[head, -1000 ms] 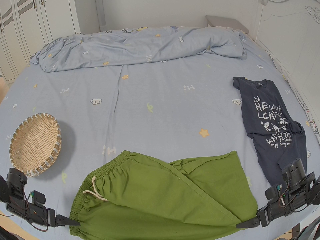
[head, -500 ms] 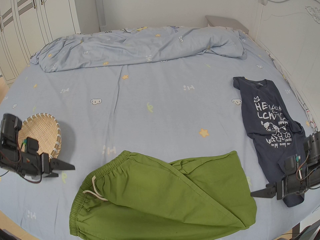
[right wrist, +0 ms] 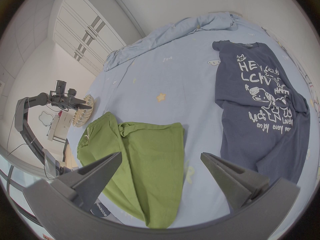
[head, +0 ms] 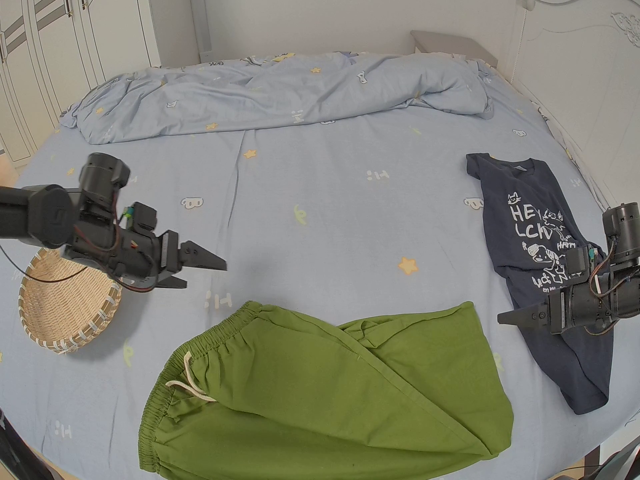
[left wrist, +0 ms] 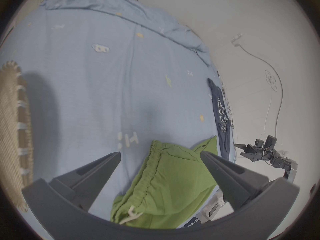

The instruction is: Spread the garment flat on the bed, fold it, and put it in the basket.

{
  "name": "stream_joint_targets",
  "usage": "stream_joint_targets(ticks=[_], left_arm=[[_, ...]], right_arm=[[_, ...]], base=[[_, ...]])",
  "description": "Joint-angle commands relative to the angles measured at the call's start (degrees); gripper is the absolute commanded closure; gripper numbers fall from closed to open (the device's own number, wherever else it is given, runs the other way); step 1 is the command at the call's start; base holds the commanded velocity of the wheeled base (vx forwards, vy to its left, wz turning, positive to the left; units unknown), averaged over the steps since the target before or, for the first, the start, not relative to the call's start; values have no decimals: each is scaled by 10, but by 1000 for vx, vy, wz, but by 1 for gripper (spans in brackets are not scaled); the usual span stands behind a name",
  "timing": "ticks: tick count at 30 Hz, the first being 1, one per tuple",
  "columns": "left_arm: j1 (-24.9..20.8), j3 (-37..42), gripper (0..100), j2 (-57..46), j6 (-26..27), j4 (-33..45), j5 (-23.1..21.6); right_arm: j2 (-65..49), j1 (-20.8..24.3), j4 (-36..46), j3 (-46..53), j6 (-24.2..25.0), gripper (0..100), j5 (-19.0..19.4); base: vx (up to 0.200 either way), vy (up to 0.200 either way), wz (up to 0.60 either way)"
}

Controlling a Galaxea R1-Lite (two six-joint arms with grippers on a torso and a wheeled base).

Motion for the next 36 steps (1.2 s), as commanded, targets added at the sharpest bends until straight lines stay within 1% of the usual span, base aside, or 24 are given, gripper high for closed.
stream_joint_targets(ticks=[1,8,18,19,31,35,36], left_arm=[[-38,-43,0,110,-2,-9,1],[-58,-49,0,143,-2,-14,2],[-66,-45,0,155,-2,-14,2],[-67,-44,100,155,-2,-14,2],[-71,-35,100,151,2,-13,1],[-57,-31,100,114,0,-12,2],[-47,-27,100,97,-2,-12,4]], right_arm=[[33,-1,-1,-14,1,0,0],[40,4,-1,-11,1,0,0],[42,5,-1,-11,1,0,0],[43,5,-1,-11,1,0,0],[45,2,-1,-11,1,0,-1],[45,1,-1,-15,1,0,0],[47,2,-2,-19,1,0,0]], base=[[0,0,0],[0,0,0],[0,0,0],[0,0,0],[0,0,0],[0,0,0],[0,0,0]])
